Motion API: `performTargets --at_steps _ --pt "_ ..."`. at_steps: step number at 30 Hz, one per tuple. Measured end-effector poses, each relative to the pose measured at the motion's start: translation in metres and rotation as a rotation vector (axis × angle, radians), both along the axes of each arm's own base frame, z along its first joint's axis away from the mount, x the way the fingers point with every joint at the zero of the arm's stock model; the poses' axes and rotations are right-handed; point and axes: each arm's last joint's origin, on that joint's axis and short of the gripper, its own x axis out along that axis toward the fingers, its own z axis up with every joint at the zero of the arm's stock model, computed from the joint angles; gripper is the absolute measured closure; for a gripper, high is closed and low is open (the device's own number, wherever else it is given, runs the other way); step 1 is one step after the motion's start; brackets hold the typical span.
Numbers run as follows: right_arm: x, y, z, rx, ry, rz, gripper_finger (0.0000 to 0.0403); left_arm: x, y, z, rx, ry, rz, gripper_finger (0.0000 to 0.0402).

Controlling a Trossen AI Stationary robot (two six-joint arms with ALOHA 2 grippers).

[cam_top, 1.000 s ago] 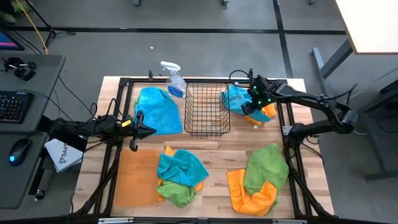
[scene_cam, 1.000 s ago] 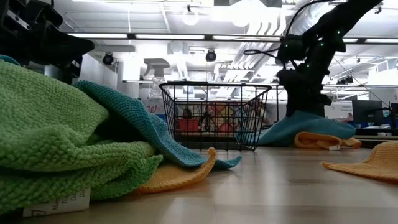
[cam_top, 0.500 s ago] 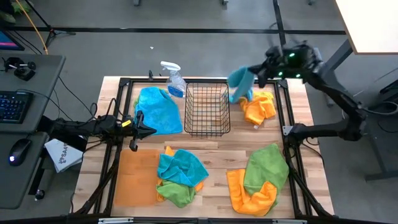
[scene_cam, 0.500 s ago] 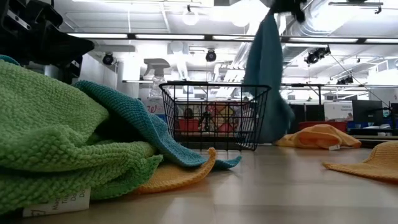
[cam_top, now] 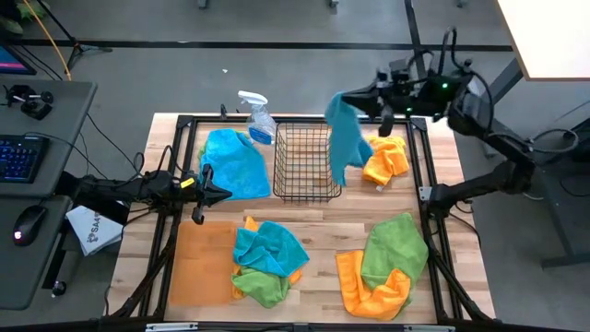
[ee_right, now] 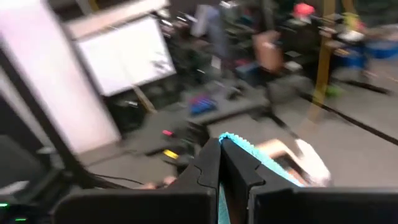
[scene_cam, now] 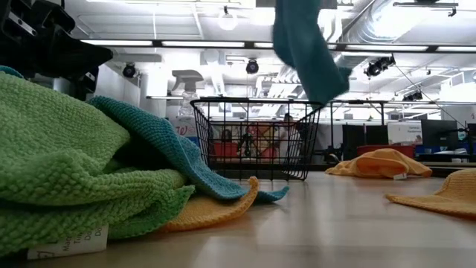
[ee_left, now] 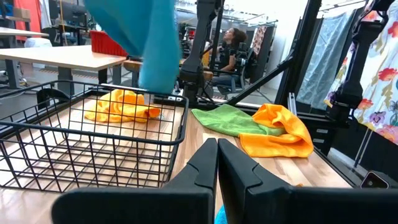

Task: Sort microfiber towel by color & place in baskets
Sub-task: Put the top right blue towel into the black basket

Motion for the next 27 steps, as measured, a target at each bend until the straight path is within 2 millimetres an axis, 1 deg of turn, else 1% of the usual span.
performTargets --at_steps 3,6,9,13,17,20,24,25,27 --pt "0.014 0.005 0.007 -0.030 -0.112 0.063 0.0402 0.000 0.000 0.000 0.000 0.000 0.000 0.0401" --pt "0.021 0.006 0.013 -0.066 -0.196 0.104 0.0402 0.000 0.000 0.000 0.000 0.000 0.000 0.0401" --pt "0.025 0.003 0.009 -0.073 -0.175 0.093 0.0403 0.000 0.000 0.000 0.000 0.000 0.000 0.0401" --pt "0.026 -0.004 -0.006 -0.099 -0.022 0.053 0.0403 0.000 0.000 0.000 0.000 0.000 0.000 0.0401" --pt "0.024 -0.008 -0.024 -0.126 0.173 -0.044 0.0403 0.000 0.000 0.000 0.000 0.000 0.000 0.0401" --pt "0.022 -0.010 -0.035 -0.155 0.305 -0.143 0.0403 0.000 0.000 0.000 0.000 0.000 0.000 0.0401" --pt "0.017 -0.016 -0.048 -0.160 0.466 -0.353 0.0403 0.000 0.000 0.000 0.000 0.000 0.000 0.0401" --pt "0.017 -0.017 -0.051 -0.163 0.495 -0.385 0.0403 0.000 0.000 0.000 0.000 0.000 0.000 0.0401" --pt "0.022 -0.019 -0.056 -0.159 0.531 -0.392 0.0403 0.000 0.000 0.000 0.000 0.000 0.000 0.0401"
